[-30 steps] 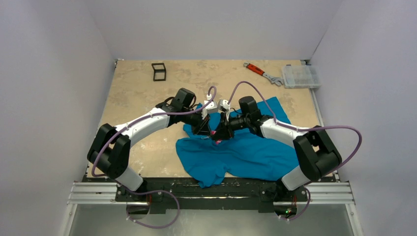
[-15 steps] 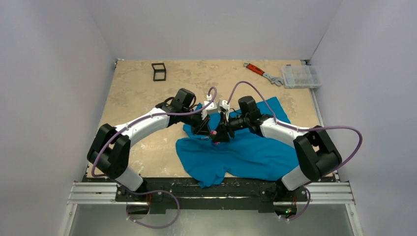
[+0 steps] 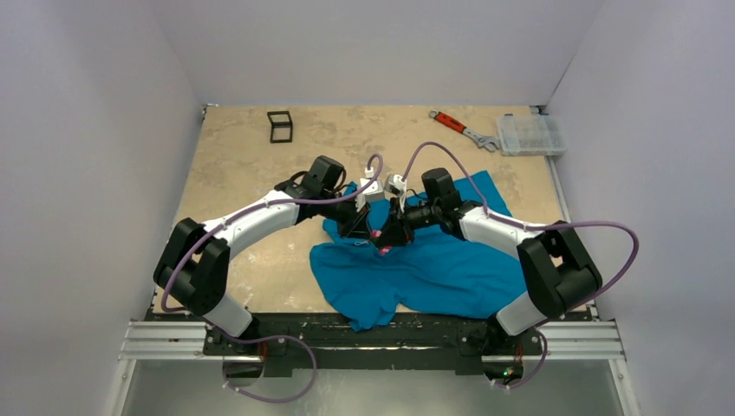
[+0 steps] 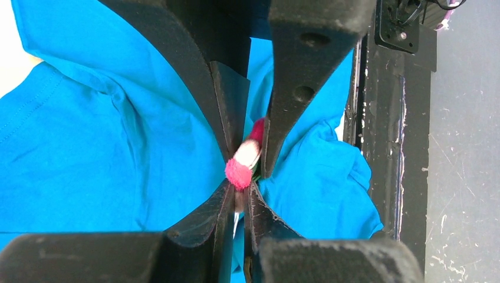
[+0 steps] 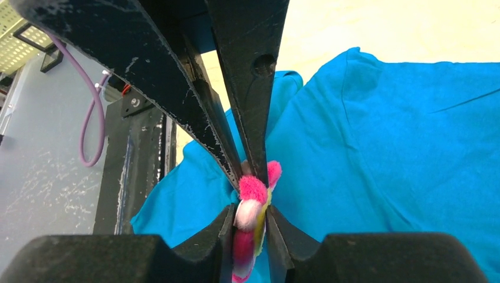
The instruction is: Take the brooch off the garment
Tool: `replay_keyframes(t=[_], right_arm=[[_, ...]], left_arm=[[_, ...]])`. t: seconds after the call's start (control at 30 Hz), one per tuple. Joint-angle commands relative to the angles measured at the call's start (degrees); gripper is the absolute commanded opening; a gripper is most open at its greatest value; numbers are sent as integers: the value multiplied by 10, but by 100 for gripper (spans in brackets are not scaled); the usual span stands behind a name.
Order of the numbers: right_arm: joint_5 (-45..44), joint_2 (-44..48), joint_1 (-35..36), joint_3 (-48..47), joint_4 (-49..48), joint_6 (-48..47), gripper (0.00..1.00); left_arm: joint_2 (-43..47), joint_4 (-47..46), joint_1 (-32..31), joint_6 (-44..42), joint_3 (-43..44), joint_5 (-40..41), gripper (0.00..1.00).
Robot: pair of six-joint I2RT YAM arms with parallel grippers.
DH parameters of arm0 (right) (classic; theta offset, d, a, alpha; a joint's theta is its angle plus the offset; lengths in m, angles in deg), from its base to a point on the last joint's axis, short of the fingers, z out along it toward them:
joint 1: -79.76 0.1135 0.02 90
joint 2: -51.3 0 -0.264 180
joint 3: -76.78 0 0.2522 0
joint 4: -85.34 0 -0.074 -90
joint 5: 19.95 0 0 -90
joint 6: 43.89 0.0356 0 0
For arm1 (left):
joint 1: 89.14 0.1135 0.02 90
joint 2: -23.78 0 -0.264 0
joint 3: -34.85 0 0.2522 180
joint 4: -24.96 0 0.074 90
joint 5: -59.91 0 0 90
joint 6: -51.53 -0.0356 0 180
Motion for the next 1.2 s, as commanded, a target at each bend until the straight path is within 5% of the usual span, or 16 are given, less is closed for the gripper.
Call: replay_keyframes(t=[0.0,0.13,0.27,0.37,0.67,1.17], right_arm=[[2,-4,2,-22,-5,5,29],[-6,-10,2,-23,1,-3,1],[-2,-3,-6,-13,-28,25,0],[1,9,-18,9,-85,84,0],[20,6,-32,59,-235,216,0],[-2,14,-34,53,-203,191,0]], left_arm=[[7,-11,3,4,22,-2,0],[4,-17,4,37,31,-3,0],[33,-90,39,149,-11,-9,39],[78,-202,97,285,-89,-11,51],[142,-377,128,391,-239,-40,51],[69,-330,55,317,-186,-23,53]])
